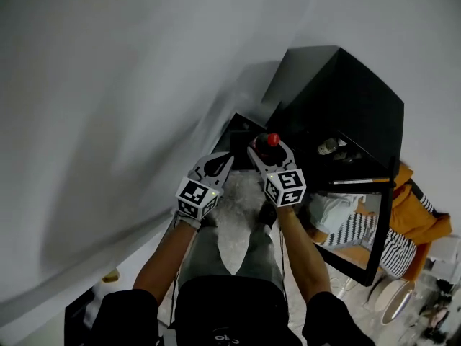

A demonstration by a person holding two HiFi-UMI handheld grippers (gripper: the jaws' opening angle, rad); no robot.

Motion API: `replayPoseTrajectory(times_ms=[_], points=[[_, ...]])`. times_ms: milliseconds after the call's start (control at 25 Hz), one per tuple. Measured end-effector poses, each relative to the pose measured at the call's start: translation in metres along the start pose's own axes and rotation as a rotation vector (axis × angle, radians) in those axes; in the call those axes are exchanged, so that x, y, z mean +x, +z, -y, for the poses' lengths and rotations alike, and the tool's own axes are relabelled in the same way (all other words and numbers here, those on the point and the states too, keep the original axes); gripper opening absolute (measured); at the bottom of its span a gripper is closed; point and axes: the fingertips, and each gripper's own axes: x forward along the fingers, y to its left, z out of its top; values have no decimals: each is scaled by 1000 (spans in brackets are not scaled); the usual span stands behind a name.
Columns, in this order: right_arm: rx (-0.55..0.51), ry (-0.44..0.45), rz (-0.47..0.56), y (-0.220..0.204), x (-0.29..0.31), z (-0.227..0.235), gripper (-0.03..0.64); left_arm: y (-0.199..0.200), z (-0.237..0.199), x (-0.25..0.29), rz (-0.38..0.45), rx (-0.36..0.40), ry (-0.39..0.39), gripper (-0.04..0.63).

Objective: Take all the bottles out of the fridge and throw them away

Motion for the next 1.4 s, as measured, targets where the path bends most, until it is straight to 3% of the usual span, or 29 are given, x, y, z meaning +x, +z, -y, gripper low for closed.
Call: replayPoseTrajectory(times_ms=[360, 640, 920, 1160, 1400], points=[[-2, 35, -61, -83, 68, 59, 310, -84, -32, 54, -13, -60, 51, 6], [27, 49, -128, -177, 115, 85, 310, -155, -60, 93, -56, -87, 76, 6], [53, 56, -185, -268, 150, 92, 310, -227, -95, 116, -104, -93, 95, 6], [60, 69, -249, -338, 158, 90, 310, -286, -97, 121, -138, -120, 95, 6], [82, 57, -295, -383, 158, 91, 310, -316, -100, 121, -146, -143, 99, 6]])
